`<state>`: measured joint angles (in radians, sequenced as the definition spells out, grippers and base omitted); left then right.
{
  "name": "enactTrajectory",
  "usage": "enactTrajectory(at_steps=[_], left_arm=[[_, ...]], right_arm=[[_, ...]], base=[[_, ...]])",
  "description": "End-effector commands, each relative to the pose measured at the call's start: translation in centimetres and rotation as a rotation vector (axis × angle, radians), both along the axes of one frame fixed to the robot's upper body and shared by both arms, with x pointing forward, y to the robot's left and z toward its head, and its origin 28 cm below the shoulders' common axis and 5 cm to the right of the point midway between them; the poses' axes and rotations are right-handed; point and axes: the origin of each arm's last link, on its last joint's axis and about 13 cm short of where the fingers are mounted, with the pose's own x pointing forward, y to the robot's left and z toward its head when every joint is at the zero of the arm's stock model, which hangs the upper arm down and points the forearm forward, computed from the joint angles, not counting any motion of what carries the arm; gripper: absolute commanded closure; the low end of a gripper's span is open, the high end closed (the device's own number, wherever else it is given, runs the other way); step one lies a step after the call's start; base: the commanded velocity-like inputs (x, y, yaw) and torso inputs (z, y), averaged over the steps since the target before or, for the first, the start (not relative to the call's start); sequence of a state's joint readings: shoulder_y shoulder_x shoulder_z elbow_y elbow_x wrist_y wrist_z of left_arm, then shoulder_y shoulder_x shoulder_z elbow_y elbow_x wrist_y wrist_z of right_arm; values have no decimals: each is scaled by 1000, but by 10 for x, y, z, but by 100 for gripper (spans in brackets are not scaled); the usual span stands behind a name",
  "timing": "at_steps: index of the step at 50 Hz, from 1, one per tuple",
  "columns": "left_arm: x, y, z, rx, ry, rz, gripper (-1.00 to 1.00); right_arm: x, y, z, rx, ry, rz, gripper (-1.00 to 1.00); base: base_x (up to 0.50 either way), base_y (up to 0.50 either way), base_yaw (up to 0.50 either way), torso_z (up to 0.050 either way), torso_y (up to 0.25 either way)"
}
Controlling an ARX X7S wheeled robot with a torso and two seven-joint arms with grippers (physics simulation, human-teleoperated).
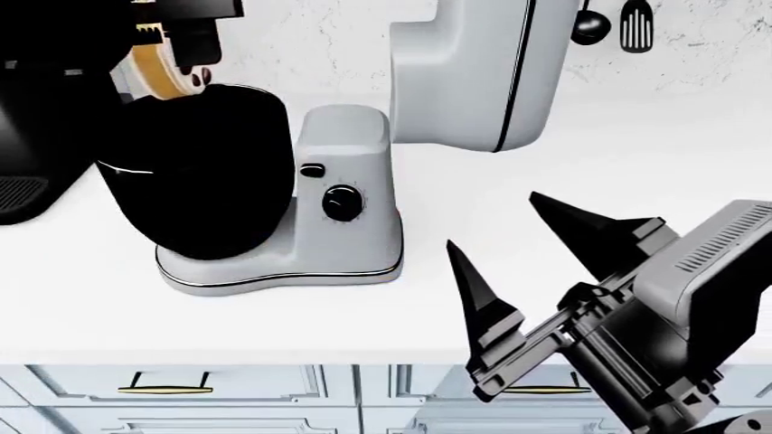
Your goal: Place the cake in the stand mixer bowl.
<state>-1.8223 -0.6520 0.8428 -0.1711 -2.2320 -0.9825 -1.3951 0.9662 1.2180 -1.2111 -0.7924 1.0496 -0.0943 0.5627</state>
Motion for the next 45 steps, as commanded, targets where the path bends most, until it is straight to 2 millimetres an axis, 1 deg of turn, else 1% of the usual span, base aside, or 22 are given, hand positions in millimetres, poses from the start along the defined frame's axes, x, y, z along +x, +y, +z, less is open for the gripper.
enactTrajectory(at_steps=[1, 9, 19, 27, 34, 41, 45], left_arm=[[25, 3, 0, -1, 25, 60, 100], [40, 0, 1, 2, 51, 77, 100], [54, -2, 4, 13, 77, 103, 100], [57, -3, 6, 11, 92, 109, 100], [63, -4, -3, 33, 143, 131, 100], [65, -4, -11, 60, 221, 145, 100], [67, -3, -13, 65, 234, 143, 100]], right_arm=[[2, 0, -1, -1, 5, 1, -100], [1, -1, -1, 3, 4, 2, -100], [2, -2, -2, 7, 5, -1, -100], [1, -3, -2, 11, 4, -4, -100], [1, -2, -3, 14, 6, -3, -100], [2, -3, -4, 18, 7, -3, -100], [2, -3, -4, 19, 5, -3, -100]], base=[[0, 0, 0, 0, 0], [0, 0, 0, 1, 1], [0, 0, 0, 0, 1], [0, 0, 0, 0, 0], [0, 0, 0, 0, 1], [0, 0, 0, 0, 0], [0, 0, 0, 2, 3]])
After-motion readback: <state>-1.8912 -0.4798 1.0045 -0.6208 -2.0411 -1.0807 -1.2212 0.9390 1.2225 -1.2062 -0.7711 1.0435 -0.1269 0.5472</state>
